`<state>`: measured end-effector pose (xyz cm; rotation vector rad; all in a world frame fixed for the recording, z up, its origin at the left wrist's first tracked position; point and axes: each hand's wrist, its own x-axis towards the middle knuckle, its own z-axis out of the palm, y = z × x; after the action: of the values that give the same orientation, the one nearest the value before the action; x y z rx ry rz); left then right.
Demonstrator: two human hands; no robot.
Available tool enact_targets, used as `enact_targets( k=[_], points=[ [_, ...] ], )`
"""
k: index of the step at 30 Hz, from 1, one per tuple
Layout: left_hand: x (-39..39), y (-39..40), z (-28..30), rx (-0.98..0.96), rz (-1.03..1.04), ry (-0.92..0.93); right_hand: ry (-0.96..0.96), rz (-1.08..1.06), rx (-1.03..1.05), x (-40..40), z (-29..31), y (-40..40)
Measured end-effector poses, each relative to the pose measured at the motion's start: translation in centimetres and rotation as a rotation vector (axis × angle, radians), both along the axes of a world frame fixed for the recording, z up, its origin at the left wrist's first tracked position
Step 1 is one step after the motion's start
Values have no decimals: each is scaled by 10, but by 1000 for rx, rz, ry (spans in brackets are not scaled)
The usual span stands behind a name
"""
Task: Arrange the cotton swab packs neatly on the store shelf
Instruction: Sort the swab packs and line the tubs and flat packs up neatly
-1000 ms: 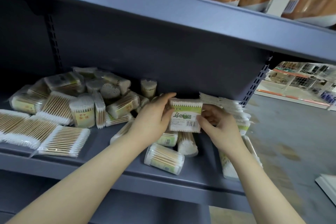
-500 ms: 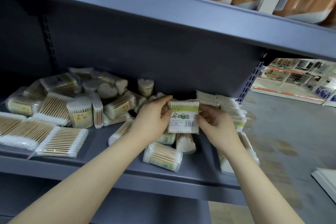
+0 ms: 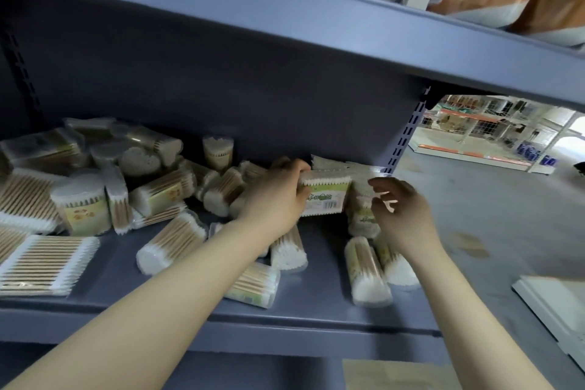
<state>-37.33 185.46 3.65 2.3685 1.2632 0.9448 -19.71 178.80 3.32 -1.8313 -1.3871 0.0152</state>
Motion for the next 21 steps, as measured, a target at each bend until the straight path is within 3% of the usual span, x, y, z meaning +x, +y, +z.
enact_targets(
  k=[4,12,21],
  points=[
    [22,7,-7,-73,23,42,-144,-44,-97,26,-5,5],
    [47,21,-27,-138,1,214,-250,30,-237,39,-11,27],
    [60,34,-35,186,69,498,-370,162,-537,48,-15,47]
  ],
)
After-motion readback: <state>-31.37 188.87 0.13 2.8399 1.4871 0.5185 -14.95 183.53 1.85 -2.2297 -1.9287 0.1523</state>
